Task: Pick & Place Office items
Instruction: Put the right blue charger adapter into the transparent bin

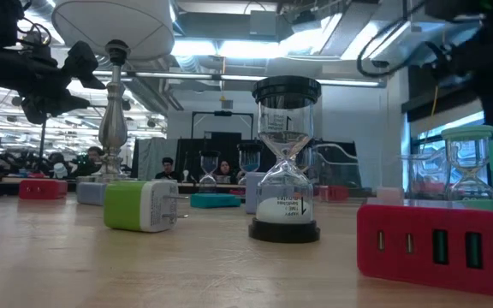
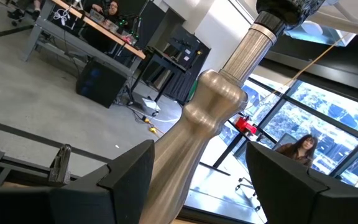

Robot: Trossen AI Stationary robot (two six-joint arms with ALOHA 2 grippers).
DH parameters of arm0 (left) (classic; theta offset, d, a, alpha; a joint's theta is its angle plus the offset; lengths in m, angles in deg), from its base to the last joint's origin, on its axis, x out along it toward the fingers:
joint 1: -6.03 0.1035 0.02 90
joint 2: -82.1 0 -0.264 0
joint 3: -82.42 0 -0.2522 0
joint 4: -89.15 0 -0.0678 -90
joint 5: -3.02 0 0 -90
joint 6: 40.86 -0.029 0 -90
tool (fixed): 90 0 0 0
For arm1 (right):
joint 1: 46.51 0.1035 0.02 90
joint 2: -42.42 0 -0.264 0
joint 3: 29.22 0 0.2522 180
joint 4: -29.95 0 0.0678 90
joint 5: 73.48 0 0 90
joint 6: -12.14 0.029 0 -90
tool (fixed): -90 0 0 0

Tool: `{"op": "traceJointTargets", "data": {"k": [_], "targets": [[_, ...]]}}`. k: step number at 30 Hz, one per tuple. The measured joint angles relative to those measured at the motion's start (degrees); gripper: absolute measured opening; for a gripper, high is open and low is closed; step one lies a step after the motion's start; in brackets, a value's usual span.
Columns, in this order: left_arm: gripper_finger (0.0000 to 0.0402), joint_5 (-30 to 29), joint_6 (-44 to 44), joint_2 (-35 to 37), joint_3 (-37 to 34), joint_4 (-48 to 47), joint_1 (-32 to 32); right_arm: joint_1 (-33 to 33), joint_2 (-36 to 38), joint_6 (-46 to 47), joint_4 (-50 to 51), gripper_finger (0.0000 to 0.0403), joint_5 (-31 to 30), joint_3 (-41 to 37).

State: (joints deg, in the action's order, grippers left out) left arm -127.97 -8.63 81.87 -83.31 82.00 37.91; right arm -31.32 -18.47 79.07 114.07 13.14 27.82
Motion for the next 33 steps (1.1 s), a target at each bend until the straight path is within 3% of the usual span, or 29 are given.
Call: {"op": "traceJointTargets", "data": {"k": [3,10,27,33], "targets": [[0.0251,0.0,-0.02,-0.02,0.0,-0.01,0.0,1.08,0.0,0.04,-4.46,0.0293,2.73,-3.2],[0.0251,0.0,-0.02,-0.02,0.0,0.0,-0.02,2.89,0.0,1.42,-10.75,0.0293,2.73,-9.17],[0.0251,-0.02,0.0,-0.02,0.0,-0.02,0.0,3.18,0.0,1.43,-11.29,0.0293,3.0,-9.21],[0.0251,-0.04,0.0,-0.02,0.0,-0.02,-0.02,3.87,-0.11,-3.85,-10.86,0.0293,7.26,-9.21]]}}
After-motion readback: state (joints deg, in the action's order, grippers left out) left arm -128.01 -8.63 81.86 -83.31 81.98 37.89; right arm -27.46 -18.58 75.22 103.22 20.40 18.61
